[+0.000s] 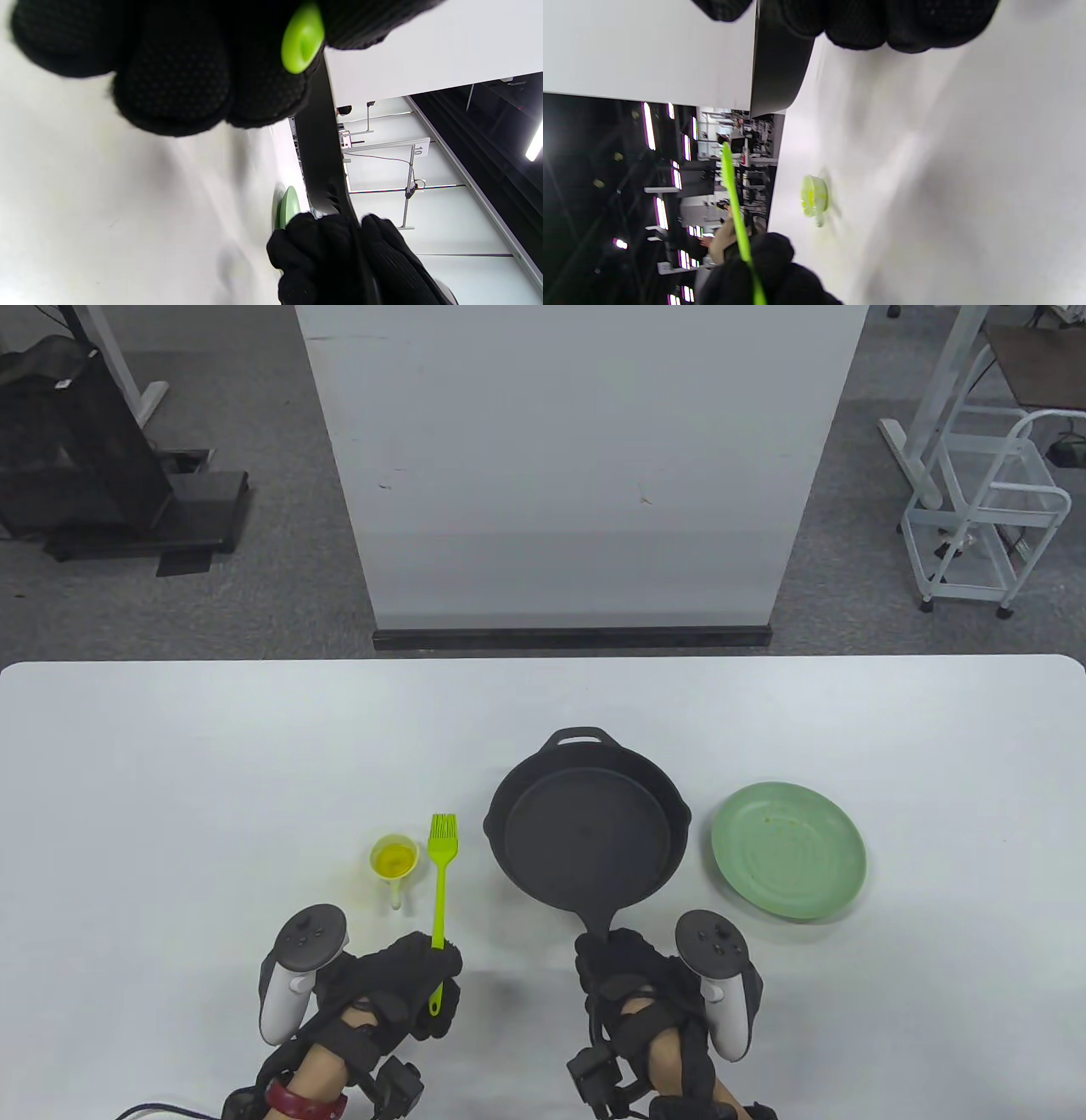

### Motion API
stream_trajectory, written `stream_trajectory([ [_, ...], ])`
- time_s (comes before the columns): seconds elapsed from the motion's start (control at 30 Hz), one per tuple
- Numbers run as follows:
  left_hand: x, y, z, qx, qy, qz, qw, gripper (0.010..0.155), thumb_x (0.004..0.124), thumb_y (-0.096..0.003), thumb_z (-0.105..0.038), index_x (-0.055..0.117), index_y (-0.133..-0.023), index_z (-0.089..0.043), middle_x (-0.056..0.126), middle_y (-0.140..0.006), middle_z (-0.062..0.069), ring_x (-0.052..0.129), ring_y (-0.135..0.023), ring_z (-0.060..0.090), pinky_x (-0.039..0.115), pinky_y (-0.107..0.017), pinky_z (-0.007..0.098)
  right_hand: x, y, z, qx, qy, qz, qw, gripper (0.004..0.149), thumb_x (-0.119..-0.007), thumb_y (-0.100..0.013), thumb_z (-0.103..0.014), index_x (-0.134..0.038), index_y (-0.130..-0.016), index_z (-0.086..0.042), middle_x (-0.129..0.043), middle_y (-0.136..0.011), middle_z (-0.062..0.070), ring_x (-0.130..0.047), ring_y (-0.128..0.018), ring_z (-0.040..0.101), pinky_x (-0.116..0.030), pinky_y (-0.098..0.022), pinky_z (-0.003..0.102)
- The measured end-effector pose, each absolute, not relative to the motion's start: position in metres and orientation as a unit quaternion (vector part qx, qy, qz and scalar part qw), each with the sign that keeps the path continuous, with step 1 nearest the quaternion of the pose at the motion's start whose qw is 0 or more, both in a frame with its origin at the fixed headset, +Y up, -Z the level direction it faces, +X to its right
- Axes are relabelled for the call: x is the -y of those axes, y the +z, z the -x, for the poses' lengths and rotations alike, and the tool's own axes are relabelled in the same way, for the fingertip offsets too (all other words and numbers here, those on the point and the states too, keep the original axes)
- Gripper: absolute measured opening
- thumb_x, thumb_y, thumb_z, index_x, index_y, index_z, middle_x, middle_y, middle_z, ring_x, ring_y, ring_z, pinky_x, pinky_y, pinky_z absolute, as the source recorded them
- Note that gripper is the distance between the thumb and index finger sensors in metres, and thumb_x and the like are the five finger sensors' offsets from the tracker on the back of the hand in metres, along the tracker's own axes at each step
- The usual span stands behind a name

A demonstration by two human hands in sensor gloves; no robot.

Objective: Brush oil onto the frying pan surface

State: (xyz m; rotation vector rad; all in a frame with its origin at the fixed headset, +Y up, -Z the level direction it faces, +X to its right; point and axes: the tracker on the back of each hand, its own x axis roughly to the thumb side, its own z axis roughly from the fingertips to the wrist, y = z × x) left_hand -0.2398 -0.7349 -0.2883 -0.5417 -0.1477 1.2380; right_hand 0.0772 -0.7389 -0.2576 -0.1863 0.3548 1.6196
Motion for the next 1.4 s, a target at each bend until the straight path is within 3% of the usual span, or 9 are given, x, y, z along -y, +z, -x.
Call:
stream_trajectory([
  [0.2,0.736,-0.288,0.24,0.06,0.568,0.25,0.782,0.046,0.068,-0.0482,-0.044,0.067,-0.083,-0.014,0.095,-0.061,0.005,0.098,-0.044,0.032,0.081,-0.039,0.051,0.751,-0.249,-0.084,-0.137,0.706,0.06,0.692,0.047,-0.07,-0.044,-0.041,-0.064,-0.075,-0.007,-0.073,-0.075,0.023,-0.082,-0.059,0.041,-0.079,-0.034,0.038],
  [0.53,0.738,-0.29,0.245,0.027,0.563,0.245,0.788,0.045,0.069,-0.0479,-0.041,0.068,-0.083,-0.012,0.099,-0.06,0.007,0.102,-0.041,0.032,0.083,-0.035,0.051,0.766,-0.244,-0.083,-0.106,0.694,0.052,0.71,0.047,-0.07,-0.044,-0.04,-0.062,-0.076,-0.006,-0.07,-0.077,0.024,-0.079,-0.061,0.042,-0.079,-0.037,0.039],
  [0.7,0.715,-0.292,0.258,0.004,0.524,0.202,0.828,0.047,0.064,-0.0485,-0.041,0.061,-0.087,-0.013,0.092,-0.058,0.0,0.096,-0.036,0.026,0.081,-0.036,0.049,0.77,-0.243,-0.085,-0.119,0.682,0.051,0.72,0.047,-0.07,-0.045,-0.04,-0.062,-0.076,-0.006,-0.07,-0.077,0.024,-0.079,-0.061,0.044,-0.078,-0.038,0.039],
  [0.93,0.676,-0.297,0.298,-0.046,0.353,0.074,0.932,0.047,0.066,-0.0474,-0.037,0.06,-0.087,-0.012,0.093,-0.064,0.005,0.098,-0.026,0.024,0.085,-0.029,0.048,0.77,-0.241,-0.086,-0.129,0.668,0.035,0.732,0.047,-0.069,-0.045,-0.04,-0.061,-0.077,-0.005,-0.068,-0.079,0.024,-0.077,-0.063,0.044,-0.077,-0.039,0.04],
  [1.07,0.667,-0.299,0.305,-0.038,0.156,0.01,0.987,0.049,0.064,-0.048,-0.035,0.061,-0.092,-0.013,0.089,-0.063,0.002,0.091,-0.03,0.022,0.081,-0.035,0.049,0.769,-0.239,-0.085,-0.125,0.667,0.03,0.734,0.048,-0.069,-0.045,-0.04,-0.061,-0.077,-0.005,-0.068,-0.079,0.024,-0.077,-0.064,0.044,-0.077,-0.04,0.041],
  [1.13,0.669,-0.298,0.306,-0.034,0.129,-0.009,0.991,0.052,0.062,-0.0481,-0.035,0.061,-0.096,-0.013,0.086,-0.066,0.002,0.089,-0.034,0.023,0.079,-0.038,0.05,0.769,-0.238,-0.085,-0.125,0.665,0.028,0.736,0.048,-0.069,-0.045,-0.04,-0.061,-0.077,-0.005,-0.068,-0.079,0.024,-0.077,-0.064,0.044,-0.077,-0.04,0.041],
  [1.4,0.684,-0.298,0.3,-0.041,0.057,0.021,0.997,0.055,0.068,-0.0481,-0.034,0.06,-0.101,-0.019,0.077,-0.077,0.006,0.085,-0.045,0.027,0.075,-0.045,0.052,0.768,-0.236,-0.085,-0.124,0.66,0.026,0.741,0.048,-0.069,-0.045,-0.04,-0.061,-0.077,-0.005,-0.067,-0.08,0.025,-0.076,-0.065,0.045,-0.077,-0.04,0.041],
])
